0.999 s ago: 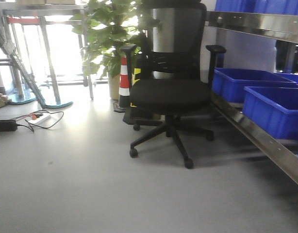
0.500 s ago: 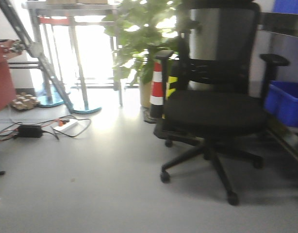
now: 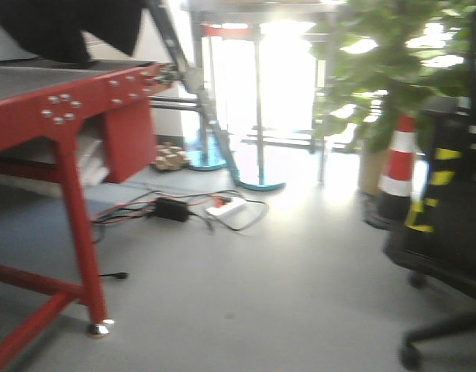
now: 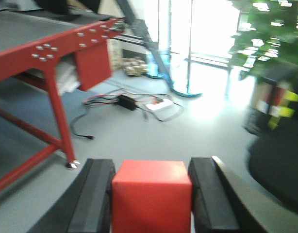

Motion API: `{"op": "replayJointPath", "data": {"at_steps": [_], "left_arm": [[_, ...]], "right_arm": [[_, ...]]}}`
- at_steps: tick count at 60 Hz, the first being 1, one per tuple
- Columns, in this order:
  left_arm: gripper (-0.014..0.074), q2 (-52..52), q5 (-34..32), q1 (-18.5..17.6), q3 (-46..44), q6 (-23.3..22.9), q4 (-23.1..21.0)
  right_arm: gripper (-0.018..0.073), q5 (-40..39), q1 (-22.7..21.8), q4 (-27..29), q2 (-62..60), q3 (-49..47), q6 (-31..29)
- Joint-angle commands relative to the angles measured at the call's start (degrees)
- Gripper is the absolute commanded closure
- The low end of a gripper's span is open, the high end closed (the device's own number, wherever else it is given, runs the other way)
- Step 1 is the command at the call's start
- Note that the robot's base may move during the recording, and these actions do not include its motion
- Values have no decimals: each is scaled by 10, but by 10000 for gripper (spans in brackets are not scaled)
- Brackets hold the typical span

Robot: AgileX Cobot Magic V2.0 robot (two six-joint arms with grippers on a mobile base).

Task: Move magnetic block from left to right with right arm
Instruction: 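Drive the base past the chair to the second carpeted table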

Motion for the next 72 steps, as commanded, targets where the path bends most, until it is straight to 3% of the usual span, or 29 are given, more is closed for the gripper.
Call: {"op": "replayJointPath", "data": {"at_steps": [1, 72], "left_arm": [[712, -9, -51, 1, 5, -4, 0], [713, -9, -51, 1, 5, -4, 0]], "right_arm": [[419, -49, -2, -3, 11, -15, -5], [419, -49, -2, -3, 11, -15, -5]]}}
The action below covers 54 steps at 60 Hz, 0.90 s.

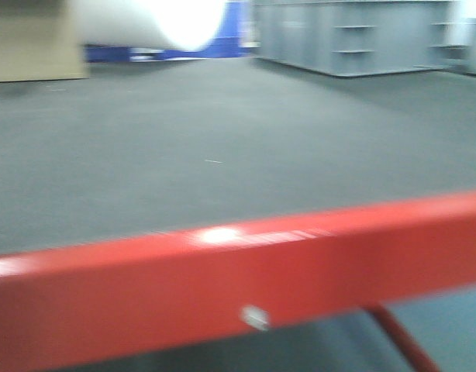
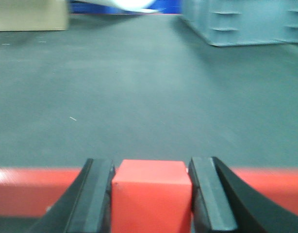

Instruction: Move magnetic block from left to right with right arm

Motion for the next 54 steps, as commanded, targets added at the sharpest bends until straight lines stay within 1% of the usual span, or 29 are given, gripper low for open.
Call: {"op": "replayJointPath", "data": {"at_steps": [1, 54], "left_arm": [[713, -9, -51, 1, 5, -4, 0], [713, -9, -51, 1, 5, -4, 0]], "right_arm": [[419, -49, -2, -3, 11, -15, -5], [419, -49, -2, -3, 11, -15, -5]]}}
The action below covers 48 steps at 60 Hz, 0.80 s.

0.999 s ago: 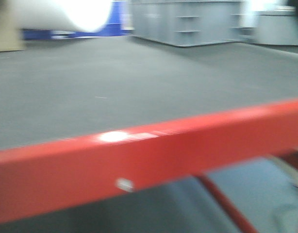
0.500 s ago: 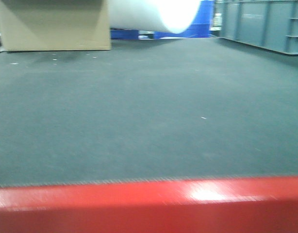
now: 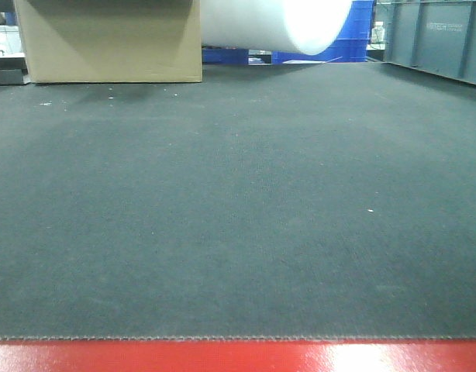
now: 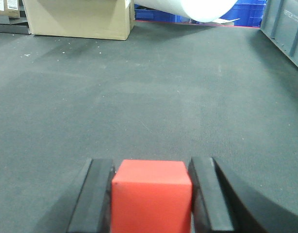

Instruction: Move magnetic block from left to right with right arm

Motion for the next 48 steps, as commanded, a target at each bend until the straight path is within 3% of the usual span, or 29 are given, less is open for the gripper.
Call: {"op": "replayJointPath", "data": {"at_steps": [1, 48], "left_arm": [[713, -9, -51, 1, 5, -4, 0], [712, -9, -51, 1, 5, -4, 0]], "right_arm": [[419, -49, -2, -3, 11, -15, -5], [419, -48, -2, 11, 15, -16, -5]]}}
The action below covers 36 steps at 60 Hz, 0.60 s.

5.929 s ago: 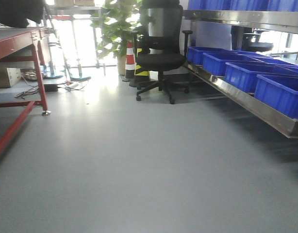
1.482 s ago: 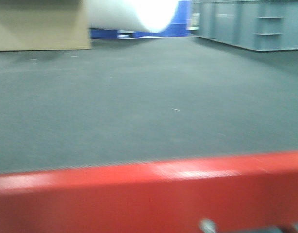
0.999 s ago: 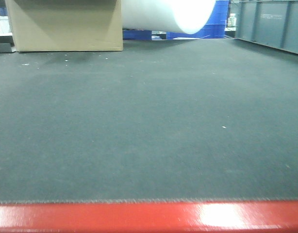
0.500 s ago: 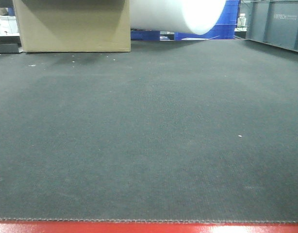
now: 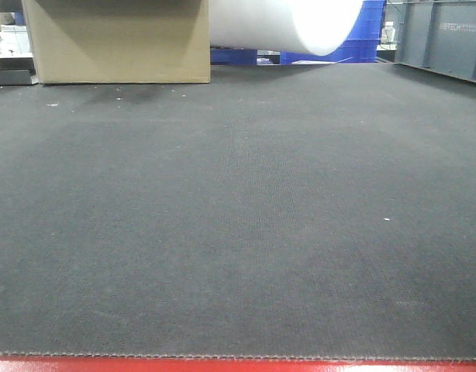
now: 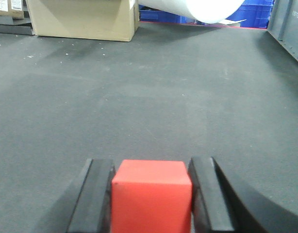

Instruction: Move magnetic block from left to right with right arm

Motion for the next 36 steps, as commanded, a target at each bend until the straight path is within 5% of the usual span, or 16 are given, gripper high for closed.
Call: {"op": "replayJointPath", "data": {"at_steps": [1, 11, 24, 36], "left_arm": [[713, -9, -51, 1, 5, -4, 0], [713, -9, -51, 1, 5, -4, 0], [713, -9, -51, 1, 5, -4, 0], [713, -9, -51, 1, 5, -4, 0]], "right_arm": [[419, -48, -2, 8, 17, -16, -5], [419, -56, -2, 75, 108, -47, -19], [419, -100, -2, 201, 295, -152, -159], [419, -92, 27, 252, 454, -257, -201]]}}
